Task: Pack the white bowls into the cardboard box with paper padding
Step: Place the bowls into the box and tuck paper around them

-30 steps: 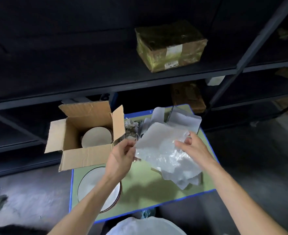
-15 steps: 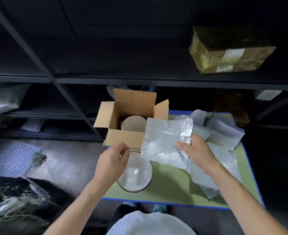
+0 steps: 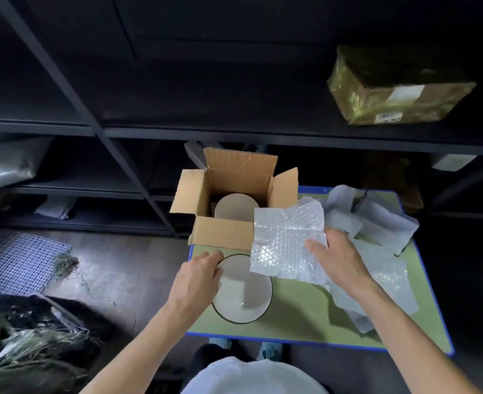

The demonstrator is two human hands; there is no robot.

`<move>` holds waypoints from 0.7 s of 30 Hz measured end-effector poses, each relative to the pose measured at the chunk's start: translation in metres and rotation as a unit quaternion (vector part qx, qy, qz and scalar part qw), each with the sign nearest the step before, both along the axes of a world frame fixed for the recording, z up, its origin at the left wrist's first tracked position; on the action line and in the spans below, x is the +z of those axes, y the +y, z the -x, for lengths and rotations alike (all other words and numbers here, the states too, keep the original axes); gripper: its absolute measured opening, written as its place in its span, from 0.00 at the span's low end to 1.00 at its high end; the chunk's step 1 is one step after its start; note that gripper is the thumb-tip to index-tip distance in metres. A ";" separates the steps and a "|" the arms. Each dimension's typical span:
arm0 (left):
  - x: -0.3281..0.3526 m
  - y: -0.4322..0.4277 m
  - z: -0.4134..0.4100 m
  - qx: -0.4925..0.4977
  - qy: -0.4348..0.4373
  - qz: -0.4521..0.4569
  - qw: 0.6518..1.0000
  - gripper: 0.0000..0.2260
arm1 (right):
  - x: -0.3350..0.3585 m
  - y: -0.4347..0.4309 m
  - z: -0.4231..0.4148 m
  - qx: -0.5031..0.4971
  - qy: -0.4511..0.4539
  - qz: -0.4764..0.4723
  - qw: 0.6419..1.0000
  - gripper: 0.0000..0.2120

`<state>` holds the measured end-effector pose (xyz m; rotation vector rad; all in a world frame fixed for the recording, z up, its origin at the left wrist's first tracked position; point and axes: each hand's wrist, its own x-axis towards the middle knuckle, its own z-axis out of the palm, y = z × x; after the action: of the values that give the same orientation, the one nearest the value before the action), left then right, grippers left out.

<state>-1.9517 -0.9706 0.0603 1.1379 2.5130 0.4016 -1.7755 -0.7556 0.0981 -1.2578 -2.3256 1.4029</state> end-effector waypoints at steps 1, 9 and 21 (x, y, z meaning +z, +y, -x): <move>0.003 -0.001 0.002 -0.008 -0.001 -0.002 1.000 0.03 | 0.002 0.000 0.000 -0.002 0.001 -0.002 1.000 0.15; 0.057 -0.013 0.026 -0.020 -0.021 -0.053 0.998 0.03 | 0.010 -0.001 0.009 -0.044 0.026 -0.026 0.998 0.12; 0.123 0.020 0.054 0.001 -0.046 -0.123 0.991 0.02 | 0.027 -0.029 0.046 0.044 0.089 0.113 0.989 0.09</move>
<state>-2.0054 -0.9511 0.1833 1.1758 2.4329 0.7635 -1.8219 -0.7842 0.1248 -1.0405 -2.1763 1.7722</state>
